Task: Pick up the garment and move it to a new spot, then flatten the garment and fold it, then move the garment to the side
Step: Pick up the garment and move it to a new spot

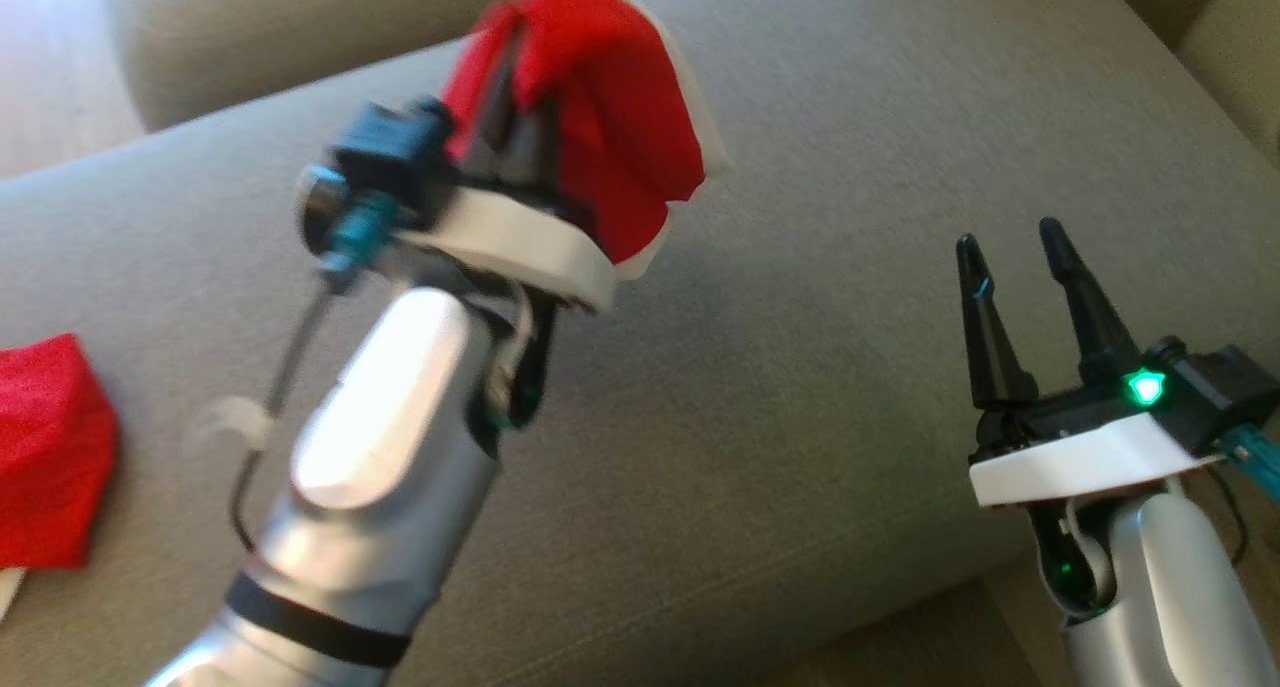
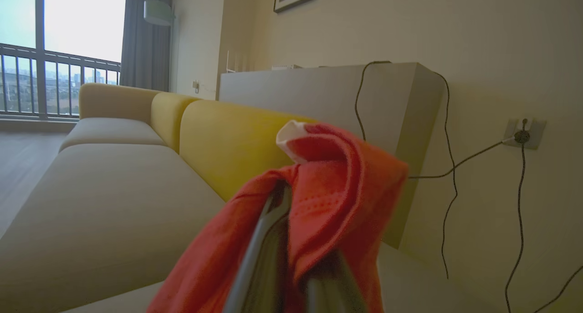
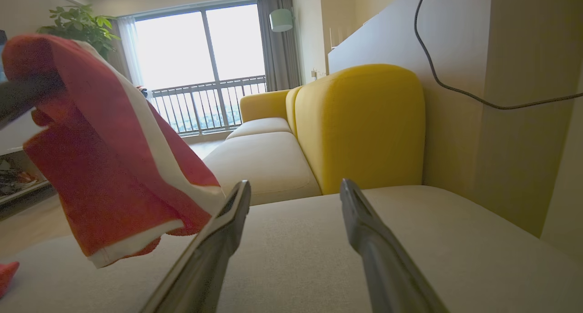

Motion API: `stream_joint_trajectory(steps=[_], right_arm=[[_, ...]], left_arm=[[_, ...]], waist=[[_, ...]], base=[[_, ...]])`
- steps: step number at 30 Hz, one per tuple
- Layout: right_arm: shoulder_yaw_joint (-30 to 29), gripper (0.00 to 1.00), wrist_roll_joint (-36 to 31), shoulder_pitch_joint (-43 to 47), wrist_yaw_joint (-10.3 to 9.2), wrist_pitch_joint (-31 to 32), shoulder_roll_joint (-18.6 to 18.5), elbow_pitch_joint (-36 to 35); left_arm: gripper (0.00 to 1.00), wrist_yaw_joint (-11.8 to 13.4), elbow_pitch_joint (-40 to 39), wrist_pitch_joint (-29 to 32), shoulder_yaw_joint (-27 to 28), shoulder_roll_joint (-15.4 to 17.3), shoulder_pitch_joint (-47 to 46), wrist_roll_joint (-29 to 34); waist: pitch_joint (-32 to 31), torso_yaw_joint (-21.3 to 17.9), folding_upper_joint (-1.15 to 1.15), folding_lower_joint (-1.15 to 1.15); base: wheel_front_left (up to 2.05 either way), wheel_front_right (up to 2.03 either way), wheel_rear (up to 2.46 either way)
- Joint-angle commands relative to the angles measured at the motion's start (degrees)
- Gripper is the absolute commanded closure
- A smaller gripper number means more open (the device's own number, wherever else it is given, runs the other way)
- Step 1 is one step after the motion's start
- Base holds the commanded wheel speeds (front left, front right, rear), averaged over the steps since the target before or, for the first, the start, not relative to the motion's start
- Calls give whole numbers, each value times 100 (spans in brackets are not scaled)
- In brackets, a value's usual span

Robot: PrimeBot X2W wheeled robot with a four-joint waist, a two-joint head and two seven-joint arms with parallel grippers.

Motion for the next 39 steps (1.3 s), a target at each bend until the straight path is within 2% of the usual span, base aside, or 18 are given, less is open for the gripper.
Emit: stream_joint_trajectory(steps=[1,3,4,5,6,7,10,12,17,21,25,32,36,39], right_arm=[[96,0,-7,-310,-1,-52,-33,-231],[56,0,4,-316,-1,-52,-33,-239],[34,0,6,-310,-1,-52,-33,-243],[4,0,5,-300,-1,-52,-33,-239],[-15,0,1,-290,-1,-52,-33,-225],[-19,0,-7,-283,-1,-52,-33,-210],[-34,0,-26,-261,-1,-52,-33,-179],[-54,0,-38,-235,-1,-52,-33,-162],[-108,0,-102,-148,-1,-52,-33,-102],[-182,0,-171,-23,-1,-38,-33,-49],[-228,0,-223,74,-1,-2,-33,-23],[-280,0,-270,200,-1,64,-33,-35],[-358,0,-428,332,-1,106,-33,66],[-400,0,-441,460,-1,138,-33,217]], left_arm=[[100,69,30,-55,-6,86,-245,-39],[100,51,421,-70,-378,86,-130,-65],[81,-1,655,-72,-599,85,-53,-95],[54,-73,894,-65,-834,85,8,-124],[8,-144,1078,-64,-1037,85,49,-165],[0,-173,1207,-66,-1172,85,83,-248],[0,-217,1406,-73,-1471,85,130,-476],[0,-156,1392,-79,-1504,85,128,-566],[0,-42,974,-82,-1221,141,307,-360],[0,-41,491,-83,-1001,433,639,-195],[0,53,-60,-83,-719,807,1029,-165],[0,432,-1173,-84,96,1339,1923,-185],[0,495,-1521,-84,455,1474,2626,-55],[0,501,-1783,-84,804,1303,3338,126]], waist=[[252,-264,0,0],[265,-273,0,0],[267,-261,0,0],[265,-234,0,0],[260,-198,0,0],[252,-149,0,0],[193,58,0,0],[133,226,0,0],[-118,693,0,0],[-361,1048,0,0],[-544,1337,0,0],[-741,1689,0,0],[-838,1845,0,0],[-892,1920,0,0]], base=[[0,0,0],[0,0,0],[0,0,0],[0,0,0],[0,0,0],[0,0,0],[0,0,0],[0,0,0],[0,0,0],[0,0,0],[0,0,0],[0,0,0],[0,0,0],[0,0,0]])
